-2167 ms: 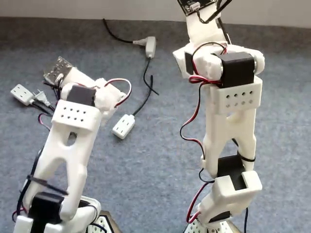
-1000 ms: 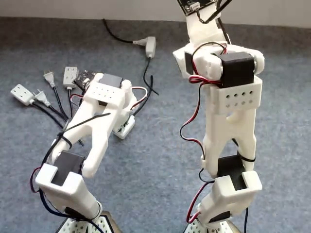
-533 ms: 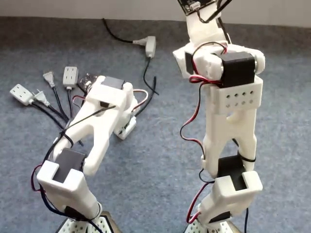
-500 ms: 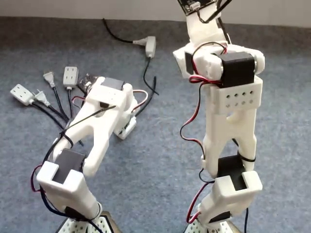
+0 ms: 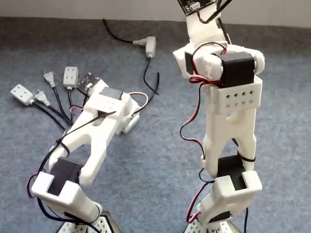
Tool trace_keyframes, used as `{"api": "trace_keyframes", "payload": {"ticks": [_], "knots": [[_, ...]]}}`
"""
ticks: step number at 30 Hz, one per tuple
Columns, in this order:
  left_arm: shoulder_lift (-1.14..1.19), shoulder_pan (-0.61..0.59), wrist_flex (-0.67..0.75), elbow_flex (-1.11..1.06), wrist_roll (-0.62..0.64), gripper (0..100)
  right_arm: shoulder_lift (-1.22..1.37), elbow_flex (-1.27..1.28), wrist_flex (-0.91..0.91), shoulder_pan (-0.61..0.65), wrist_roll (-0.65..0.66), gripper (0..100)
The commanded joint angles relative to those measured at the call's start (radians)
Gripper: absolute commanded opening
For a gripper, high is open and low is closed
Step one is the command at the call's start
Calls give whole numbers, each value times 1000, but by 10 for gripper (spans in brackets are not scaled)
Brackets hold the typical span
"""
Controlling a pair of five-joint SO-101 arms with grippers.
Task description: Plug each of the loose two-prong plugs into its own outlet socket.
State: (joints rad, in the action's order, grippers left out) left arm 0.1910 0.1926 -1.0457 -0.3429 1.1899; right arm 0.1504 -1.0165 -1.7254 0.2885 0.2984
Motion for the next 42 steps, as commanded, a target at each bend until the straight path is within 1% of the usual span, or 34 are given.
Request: {"api": "trace_keyframes", "payload": {"ticks": [1,10,13,15,20,24,28,29,30,33,35,42], "knots": [[-1,19,-32,38,-69,7,-18,-35,-41,-12,6,6],[-2,19,-253,251,-367,10,-18,-35,-41,-12,6,6],[-2,19,-295,311,-494,55,-18,-35,-41,-12,6,6],[-2,21,-321,340,-519,85,-18,-35,-41,-12,6,6],[2,19,-351,366,-526,139,-16,-35,-41,-12,6,6],[7,19,-359,352,-626,174,-16,-35,-39,-12,6,6],[-1,15,-356,374,-652,196,-16,-35,-39,-12,6,6],[1,15,-358,389,-687,210,-16,-35,-39,-12,6,6],[5,15,-359,406,-750,222,-16,-35,-39,-12,6,6],[7,16,-356,418,-1000,239,-16,-35,-39,-12,6,6],[7,16,-359,418,-1140,239,-16,-35,-39,-12,6,6],[8,-24,-351,417,-1441,242,-16,-35,-39,-12,8,6]]}}
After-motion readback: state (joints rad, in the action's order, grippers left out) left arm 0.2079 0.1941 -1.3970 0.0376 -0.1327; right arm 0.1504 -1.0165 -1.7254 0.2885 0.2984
